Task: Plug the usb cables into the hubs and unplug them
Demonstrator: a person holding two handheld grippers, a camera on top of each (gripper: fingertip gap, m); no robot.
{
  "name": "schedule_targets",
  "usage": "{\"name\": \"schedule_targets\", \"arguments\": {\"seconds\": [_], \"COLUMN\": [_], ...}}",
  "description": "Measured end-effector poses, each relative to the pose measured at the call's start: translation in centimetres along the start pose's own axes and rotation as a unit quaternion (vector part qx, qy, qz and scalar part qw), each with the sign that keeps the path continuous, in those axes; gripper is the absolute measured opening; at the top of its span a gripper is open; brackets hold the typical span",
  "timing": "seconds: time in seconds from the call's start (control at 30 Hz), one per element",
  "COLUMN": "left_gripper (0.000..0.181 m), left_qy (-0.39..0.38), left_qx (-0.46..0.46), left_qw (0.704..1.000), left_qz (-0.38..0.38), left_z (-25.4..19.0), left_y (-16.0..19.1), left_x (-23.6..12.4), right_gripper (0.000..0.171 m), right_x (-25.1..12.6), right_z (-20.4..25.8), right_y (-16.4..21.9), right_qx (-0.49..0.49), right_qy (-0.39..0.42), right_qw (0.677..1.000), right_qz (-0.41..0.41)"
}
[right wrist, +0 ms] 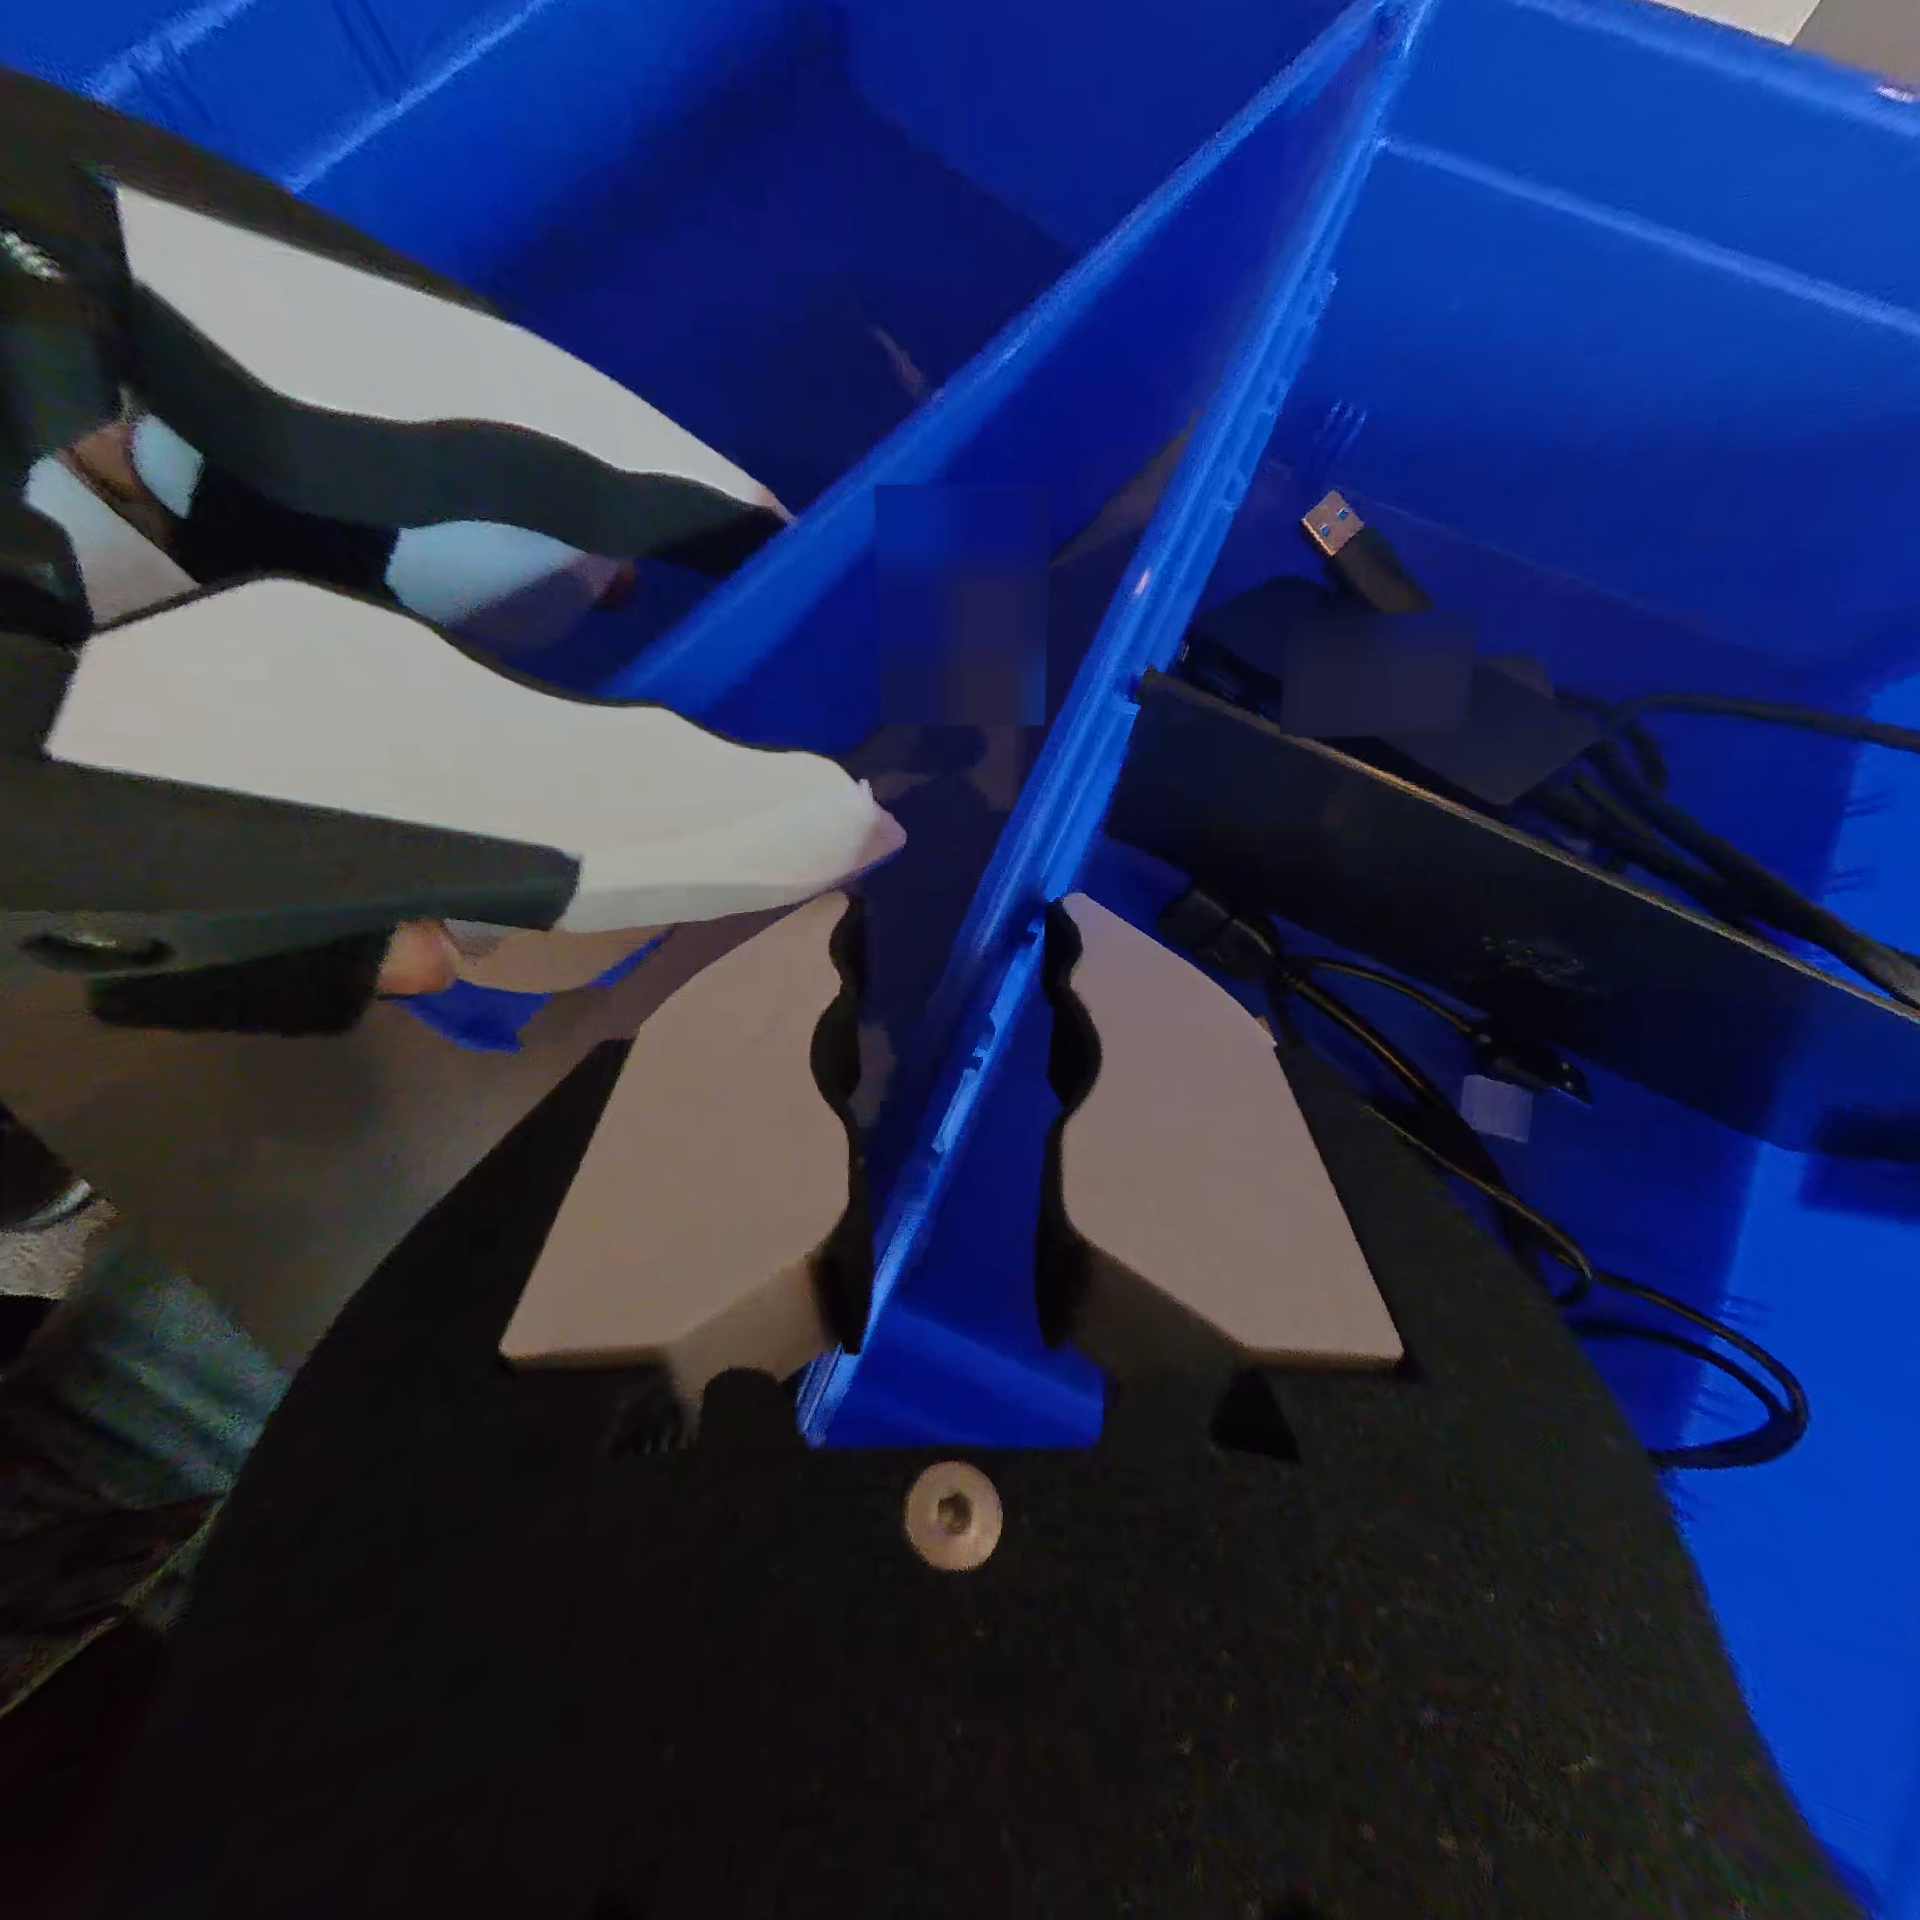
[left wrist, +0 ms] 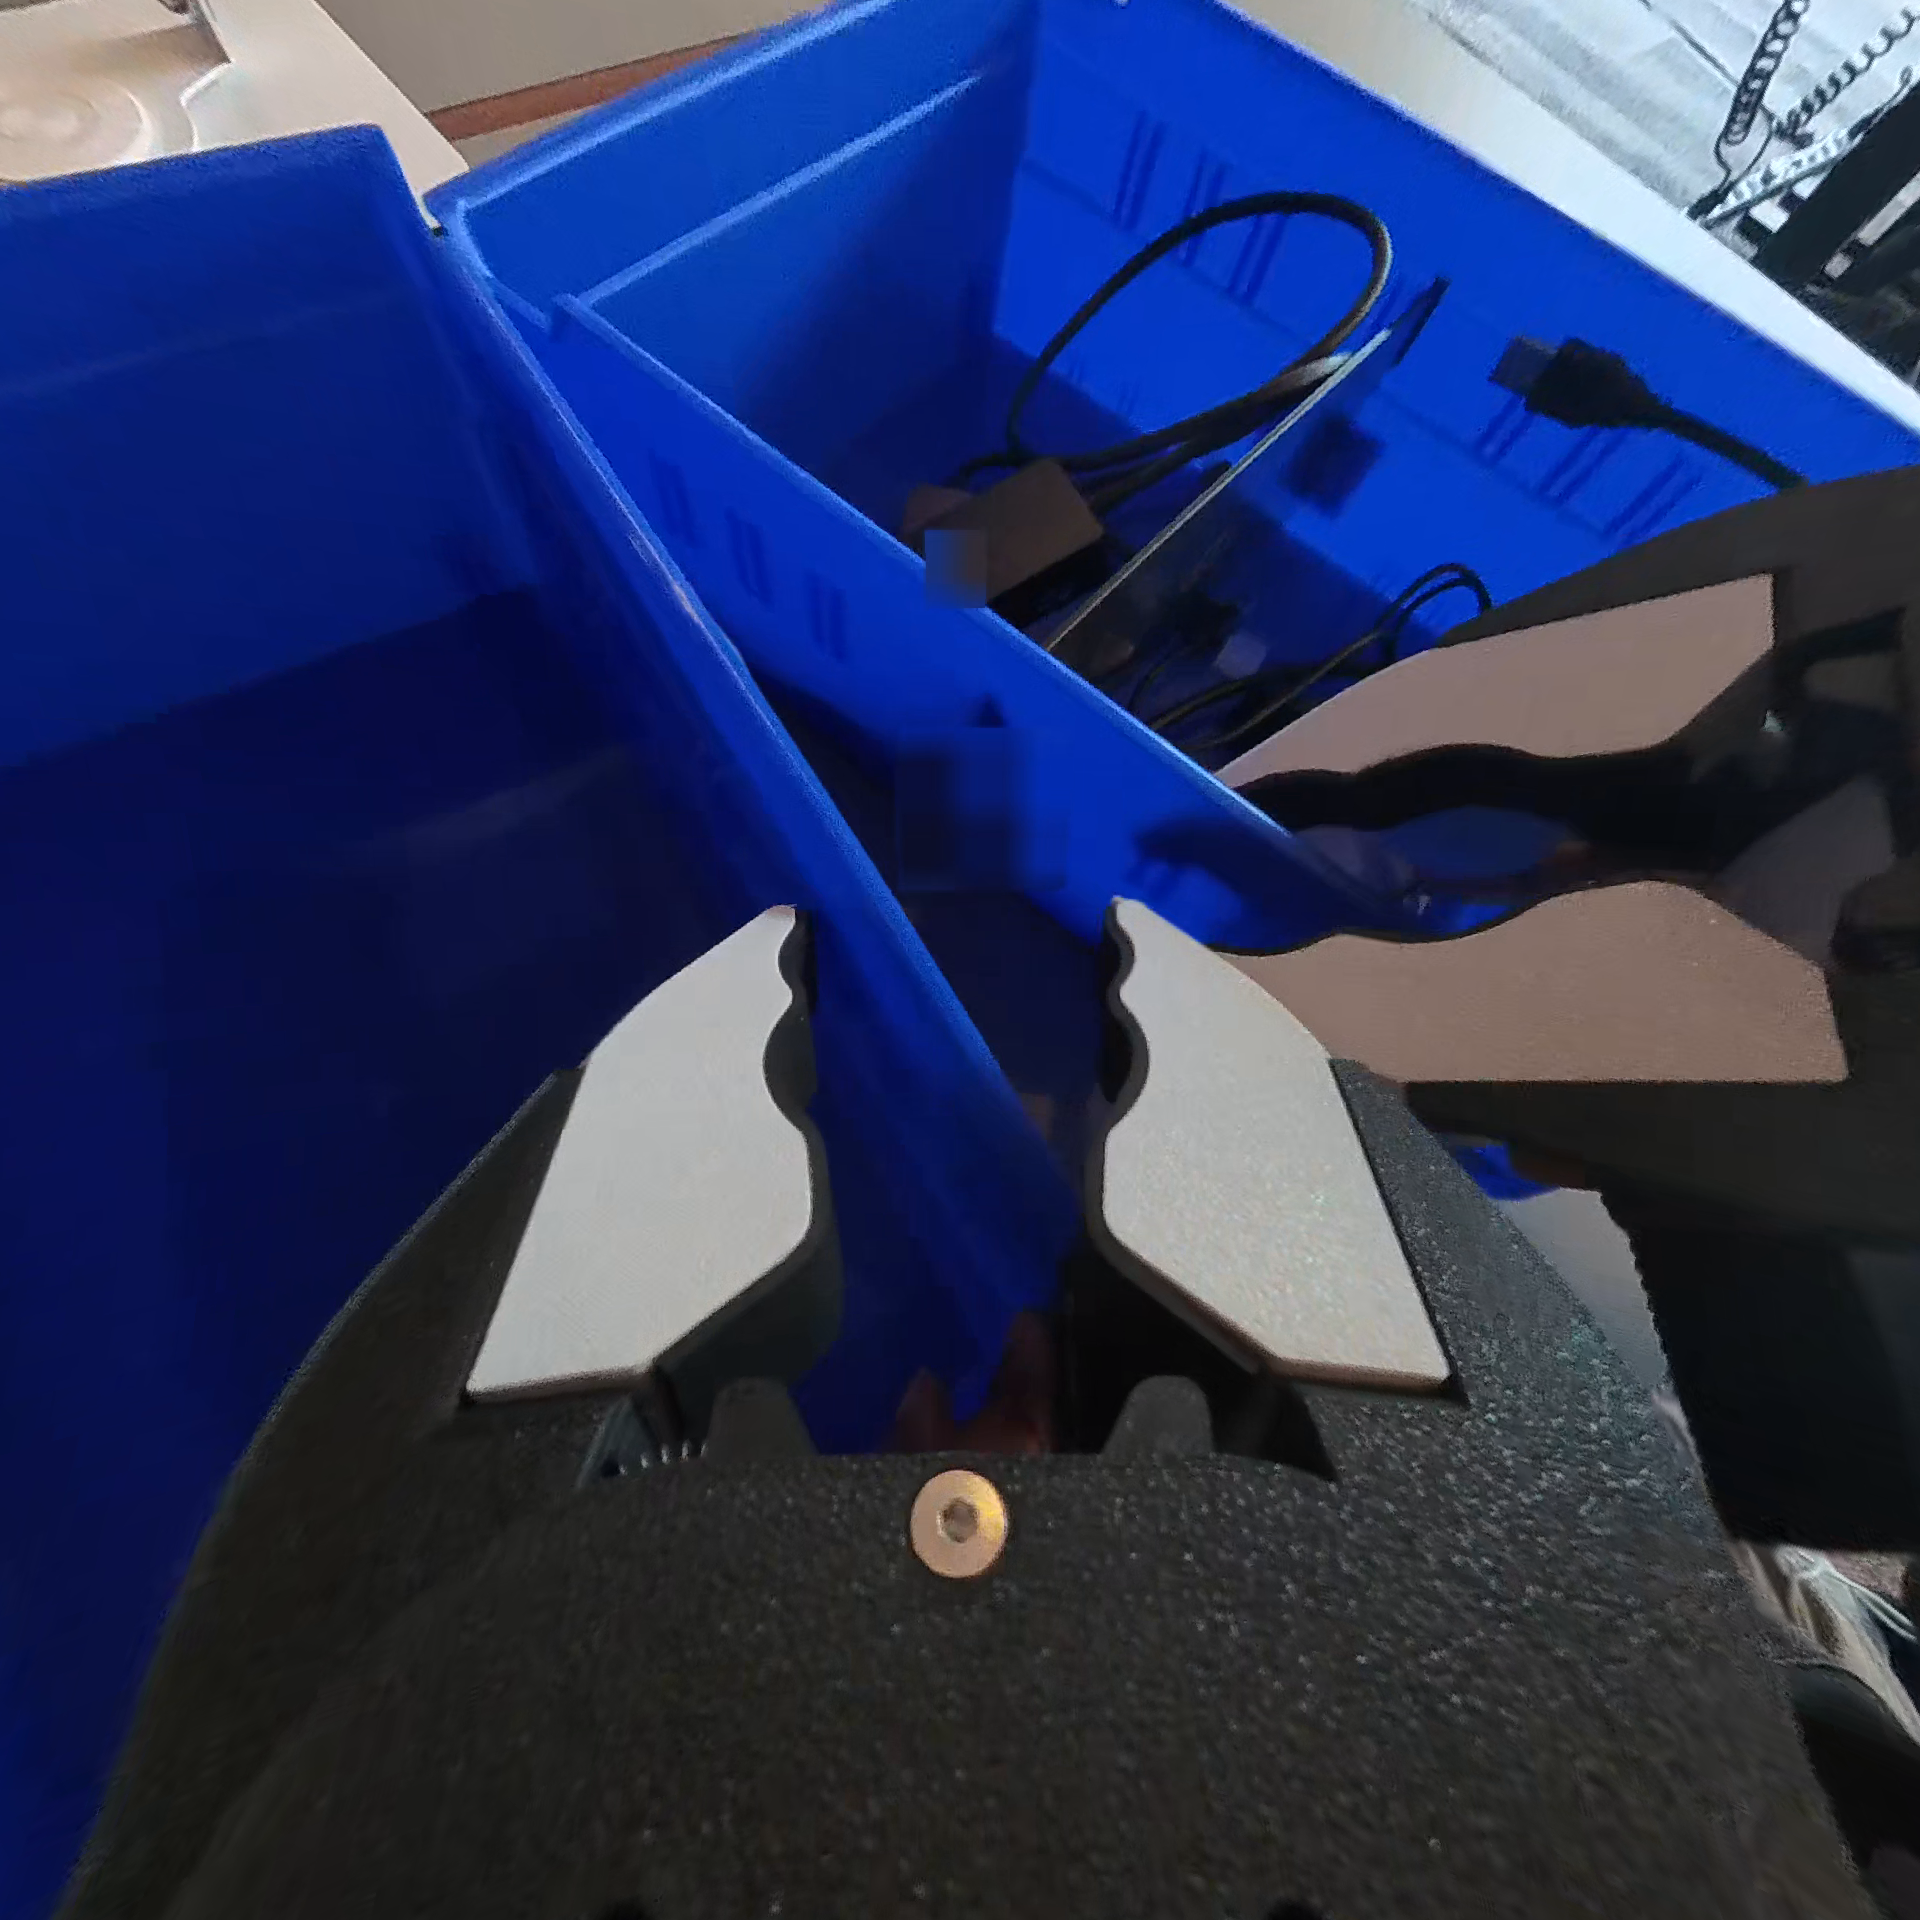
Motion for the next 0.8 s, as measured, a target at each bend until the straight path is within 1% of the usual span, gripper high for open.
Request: {"name": "schedule_targets", "arguments": {"seconds": [0.13,0.17,0.23,0.27,0.33,0.43,0.47,0.53,0.6,0.7,0.73,0.8], "left_gripper": [0.052,0.053,0.048,0.046,0.048,0.050,0.049,0.046,0.046,0.050,0.050,0.049], "left_qy": [0.008,0.006,-0.014,-0.035,-0.084,-0.181,-0.199,-0.175,-0.145,-0.138,-0.108,-0.002], "left_qx": [-0.010,-0.005,0.023,0.038,0.064,0.136,0.164,0.188,0.176,0.165,0.160,0.123], "left_qw": [1.000,1.000,0.999,0.998,0.994,0.972,0.964,0.963,0.969,0.971,0.974,0.982], "left_qz": [-0.007,-0.006,-0.020,-0.026,-0.039,-0.054,-0.067,-0.085,-0.091,-0.103,-0.118,-0.146], "left_z": [0.2,0.2,0.2,0.3,0.6,0.5,0.1,-1.2,-1.8,-2.0,-2.6,-4.3], "left_y": [0.1,0.1,0.0,0.0,-0.2,-1.1,-1.4,-1.8,-2.0,-1.9,-2.0,-2.3], "left_x": [-0.1,-0.2,-0.7,-1.1,-2.2,-4.4,-5.0,-5.7,-5.9,-6.0,-6.1,-6.3], "right_gripper": [0.035,0.039,0.037,0.039,0.039,0.044,0.045,0.045,0.045,0.047,0.048,0.050], "right_x": [0.0,-0.1,-0.8,-1.5,-3.4,-6.3,-7.3,-8.9,-10.1,-11.6,-12.1,-12.9], "right_z": [-0.1,0.0,0.1,0.1,0.0,-1.3,-1.8,-3.0,-4.2,-6.2,-6.9,-8.0], "right_y": [0.1,0.2,0.1,-0.1,-0.5,-0.6,-0.4,0.2,0.9,2.2,2.5,2.9], "right_qx": [0.013,0.005,-0.017,-0.023,-0.029,-0.058,-0.062,-0.055,-0.044,-0.032,-0.028,-0.023], "right_qy": [-0.006,-0.011,-0.010,-0.009,-0.010,0.043,0.060,0.084,0.095,0.126,0.136,0.146], "right_qw": [1.000,1.000,0.999,0.999,0.997,0.993,0.991,0.988,0.987,0.985,0.984,0.984], "right_qz": [-0.014,-0.018,-0.032,-0.046,-0.075,-0.099,-0.103,-0.114,-0.124,-0.117,-0.112,-0.104]}}
Point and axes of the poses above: each gripper's, where its closed fingertips meet, x out along the fingers, y out of its underside, z = x × y across the jaws, the point moved 8 cm from there along -x, back along the fingers, and after that the axes turned 5 degrees about -x, right-handed, at the moved point
